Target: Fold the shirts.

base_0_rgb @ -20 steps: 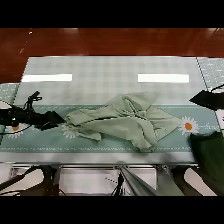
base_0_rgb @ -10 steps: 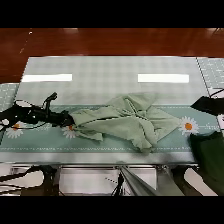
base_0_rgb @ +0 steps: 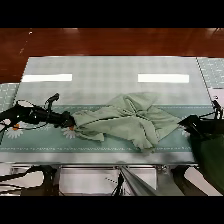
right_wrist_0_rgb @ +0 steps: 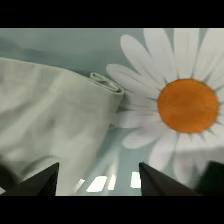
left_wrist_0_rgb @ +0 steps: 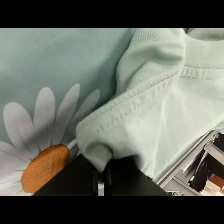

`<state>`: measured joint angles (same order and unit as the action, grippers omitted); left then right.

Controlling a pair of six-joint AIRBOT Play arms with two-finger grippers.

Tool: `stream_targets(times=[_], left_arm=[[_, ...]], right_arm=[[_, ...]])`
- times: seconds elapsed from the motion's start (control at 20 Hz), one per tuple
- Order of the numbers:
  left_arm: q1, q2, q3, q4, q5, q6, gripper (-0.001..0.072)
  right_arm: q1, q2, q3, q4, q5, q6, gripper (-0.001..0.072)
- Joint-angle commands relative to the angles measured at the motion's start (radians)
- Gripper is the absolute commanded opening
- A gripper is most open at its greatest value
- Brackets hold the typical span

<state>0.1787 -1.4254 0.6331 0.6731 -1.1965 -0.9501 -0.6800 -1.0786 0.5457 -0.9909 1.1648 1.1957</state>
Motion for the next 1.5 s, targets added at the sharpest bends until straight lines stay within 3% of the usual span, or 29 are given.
stream_targets(times=[0.0, 0.1, 0.2, 0.25, 0.3, 0.35, 0.55, 0.75, 0.95, 1.1, 1.3, 1.45], left_arm=[[0.0, 0.001, 0.002, -0.002, -0.008, 0.005, 0.0031], [0.0, 0.001, 0.009, -0.008, -0.012, 0.02, 0.0031], [0.0, 0.001, 0.034, -0.034, -0.012, 0.023, 0.0031], [0.0, 0.001, 0.055, -0.053, -0.018, 0.023, 0.0031], [0.0, 0.005, 0.084, -0.057, -0.029, 0.023, 0.003], [0.0, 0.02, 0.118, -0.056, -0.044, 0.025, 0.003], [0.022, 0.207, 0.345, -0.056, -0.064, 0.025, 0.0029], [0.074, 0.43, 0.694, -0.056, 0.003, 0.014, 0.0029], [0.085, 0.566, 1.014, -0.04, 0.15, 0.014, 0.0029], [0.085, 0.624, 1.159, 0.018, 0.163, 0.014, 0.0029], [0.085, 0.714, 1.186, 0.17, 0.066, -0.021, 0.0029], [0.085, 0.731, 1.18, 0.356, -0.173, -0.213, 0.0029]], right_arm=[[0.002, -0.053, -0.071, 0.227, -0.116, -0.035, 0.0581], [0.056, -0.09, -0.071, 0.252, -0.161, -0.037, 0.0576], [0.138, -0.127, -0.071, 0.258, -0.209, -0.004, 0.0459], [0.176, -0.14, -0.071, 0.274, -0.232, -0.006, 0.0317], [0.198, -0.138, -0.064, 0.297, -0.239, -0.027, 0.0074], [0.199, -0.126, -0.041, 0.32, -0.222, -0.056, 0.002], [0.199, 0.036, 0.206, 0.331, -0.14, -0.12, 0.0019], [0.199, 0.239, 0.561, 0.331, -0.249, -0.119, 0.0018], [0.199, 0.335, 0.874, 0.317, -0.29, -0.085, 0.0018], [0.199, 0.379, 1.009, 0.266, -0.281, -0.018, 0.0018], [0.199, 0.434, 1.055, 0.129, -0.156, 0.114, 0.0018], [0.2, 0.439, 1.054, -0.015, 0.102, 0.18, 0.0018]])
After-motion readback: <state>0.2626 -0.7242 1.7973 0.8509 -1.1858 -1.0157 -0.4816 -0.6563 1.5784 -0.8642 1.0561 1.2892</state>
